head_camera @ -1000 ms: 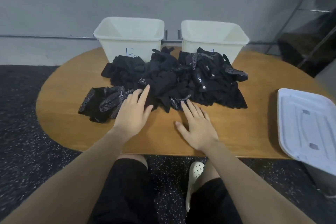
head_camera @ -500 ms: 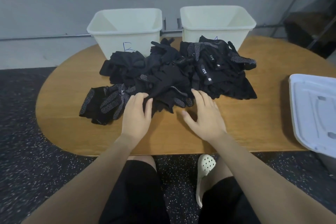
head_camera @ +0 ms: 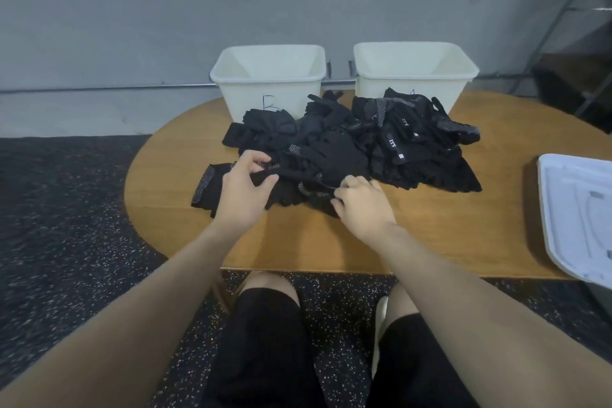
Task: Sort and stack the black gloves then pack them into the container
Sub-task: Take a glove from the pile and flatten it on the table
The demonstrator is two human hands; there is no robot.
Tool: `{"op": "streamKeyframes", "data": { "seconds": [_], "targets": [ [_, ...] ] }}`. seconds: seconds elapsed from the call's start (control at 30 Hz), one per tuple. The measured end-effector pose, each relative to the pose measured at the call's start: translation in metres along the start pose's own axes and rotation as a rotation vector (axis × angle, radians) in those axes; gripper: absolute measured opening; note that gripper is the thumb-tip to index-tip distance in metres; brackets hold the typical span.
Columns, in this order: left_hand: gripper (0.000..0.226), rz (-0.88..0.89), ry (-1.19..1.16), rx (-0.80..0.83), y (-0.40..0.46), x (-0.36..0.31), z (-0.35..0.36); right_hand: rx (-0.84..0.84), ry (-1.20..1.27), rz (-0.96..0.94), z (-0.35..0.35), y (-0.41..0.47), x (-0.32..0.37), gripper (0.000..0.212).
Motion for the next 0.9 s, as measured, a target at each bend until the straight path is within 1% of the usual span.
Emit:
{"op": "streamKeyframes", "data": {
  "seconds": [0.07, 0.17, 0.3, 0.37, 0.43, 0.5, 0.53, 0.6, 0.67, 0.73, 0.8, 0.9],
  "targets": [
    [0.025, -0.024, -0.008, -0.007, 0.001, -0.001, -0.023, 0.012, -0.057, 0.073, -0.004, 0.003, -0.009, 0.032],
    [0.021, -0.035, -0.070, -0.003, 0.001, -0.010, -0.050, 0.001, -0.024, 0.164, -0.013, 0.007, -0.010, 0.029],
    [0.016, -0.033, -0.105, 0.051, -0.007, -0.029, -0.070, 0.097, 0.029, 0.096, -0.014, 0.011, 0.017, 0.025],
    [0.013, -0.034, -0.125, 0.062, -0.013, -0.036, -0.076, 0.115, 0.087, 0.050, -0.020, 0.010, 0.032, 0.028],
    [0.009, -0.052, -0.181, 0.065, -0.018, -0.039, -0.079, 0.049, 0.108, -0.025, -0.035, 0.006, 0.049, 0.036],
    [0.006, -0.099, -0.318, 0.095, -0.024, -0.041, -0.076, -0.088, 0.146, -0.121, -0.056, -0.006, 0.067, 0.043],
    [0.006, -0.121, -0.379, 0.109, -0.027, -0.042, -0.073, -0.159, 0.203, -0.167, -0.067, -0.015, 0.073, 0.046],
    [0.005, -0.152, -0.429, 0.113, -0.031, -0.046, -0.069, -0.258, 0.362, -0.241, -0.084, -0.035, 0.079, 0.053],
    [0.004, -0.167, -0.464, 0.116, -0.034, -0.050, -0.063, -0.283, 0.496, -0.300, -0.093, -0.054, 0.083, 0.059],
    [0.004, -0.186, -0.514, 0.137, -0.036, -0.055, -0.054, -0.300, 0.514, -0.338, -0.097, -0.067, 0.089, 0.063],
    [0.006, -0.179, -0.516, 0.188, -0.038, -0.064, -0.043, -0.348, 0.480, -0.335, -0.097, -0.072, 0.091, 0.060],
    [0.010, -0.115, -0.489, 0.241, -0.043, -0.084, -0.028, -0.427, 0.547, -0.256, -0.100, -0.075, 0.079, 0.039]
  ]
}}
Point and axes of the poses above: each hand's wrist, its own y-axis towards the middle knuckle, its own z-axis out of the palm, x = y × z, the point moved 8 cm from there along y, towards the middle knuckle, and after that the axes turned 6 degrees about x, right-handed, at the moved point
